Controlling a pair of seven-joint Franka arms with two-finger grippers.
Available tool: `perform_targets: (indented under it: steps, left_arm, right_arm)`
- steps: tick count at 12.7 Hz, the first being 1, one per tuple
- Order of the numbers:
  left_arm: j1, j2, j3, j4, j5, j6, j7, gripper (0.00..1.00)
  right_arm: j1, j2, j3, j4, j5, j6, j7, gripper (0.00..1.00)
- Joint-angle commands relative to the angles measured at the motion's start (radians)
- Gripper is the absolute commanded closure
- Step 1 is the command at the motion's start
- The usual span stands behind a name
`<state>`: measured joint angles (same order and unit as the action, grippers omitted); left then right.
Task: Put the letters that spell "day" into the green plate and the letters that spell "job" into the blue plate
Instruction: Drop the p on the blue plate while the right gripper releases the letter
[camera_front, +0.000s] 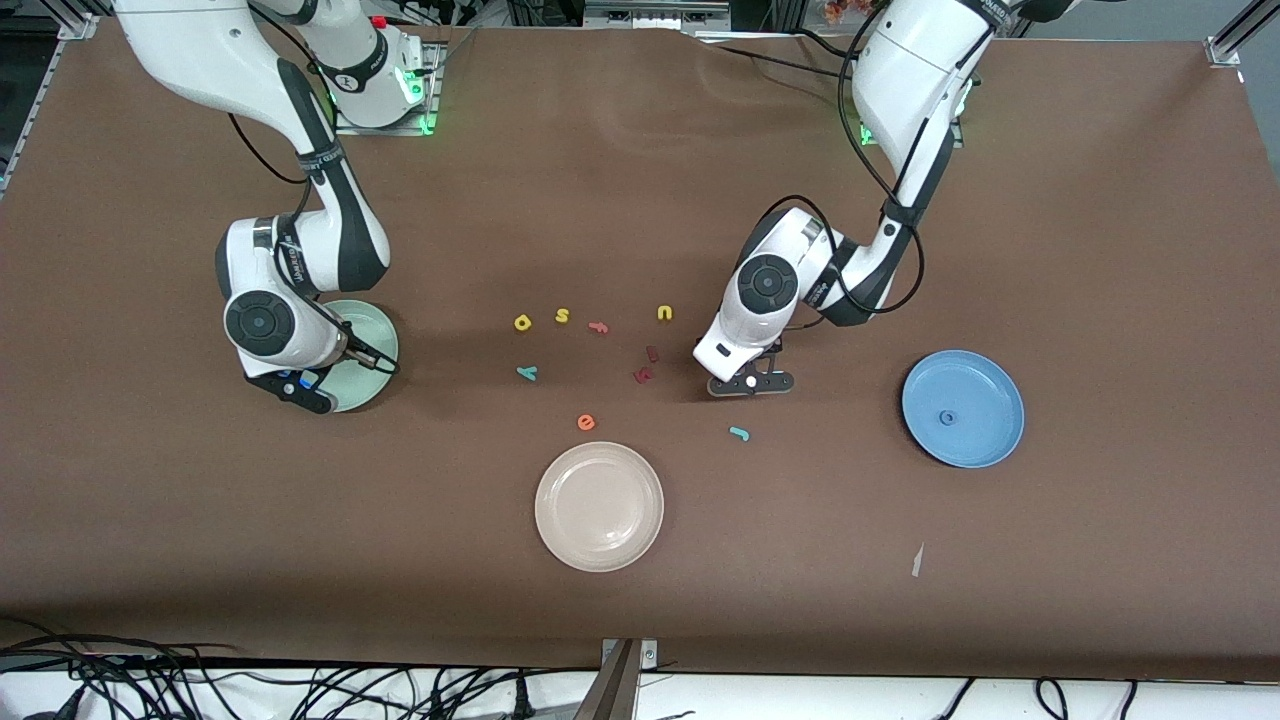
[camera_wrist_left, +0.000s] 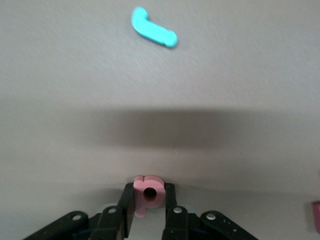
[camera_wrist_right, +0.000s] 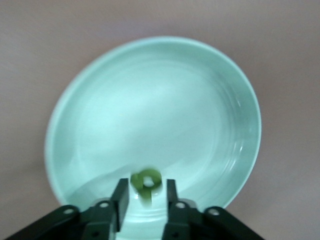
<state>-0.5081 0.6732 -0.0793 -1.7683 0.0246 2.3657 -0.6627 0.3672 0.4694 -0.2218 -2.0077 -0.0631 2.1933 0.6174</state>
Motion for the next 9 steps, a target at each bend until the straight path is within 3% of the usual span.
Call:
perform_targets:
  steps: [1, 3, 4, 7, 9]
  left_arm:
    - [0.063, -0.056, 0.007, 0.047, 0.032, -0.158, 0.124, 0.83]
    - [0.146, -0.104, 0.007, 0.056, 0.032, -0.245, 0.281, 0.83]
    - [0.187, -0.118, 0.007, 0.056, 0.032, -0.272, 0.370, 0.84]
    - [0.322, -0.123, 0.010, 0.056, 0.034, -0.296, 0.634, 0.84]
    - [0.410, -0.121, 0.009, 0.056, 0.107, -0.296, 0.771, 0.84]
  right_arm:
    - [0.003, -0.026, 0.001, -0.007, 0.058, 0.011, -0.025, 0.00]
    - [0.009, -0.026, 0.022, 0.038, 0.090, 0.009, -0.016, 0.00]
    - [0.016, -0.019, 0.069, 0.087, 0.144, 0.009, 0.019, 0.00]
    - [0.048, 0.050, 0.122, 0.203, 0.175, 0.020, 0.241, 0.00]
    - [0.097, 0.104, 0.156, 0.259, 0.172, 0.046, 0.428, 0.00]
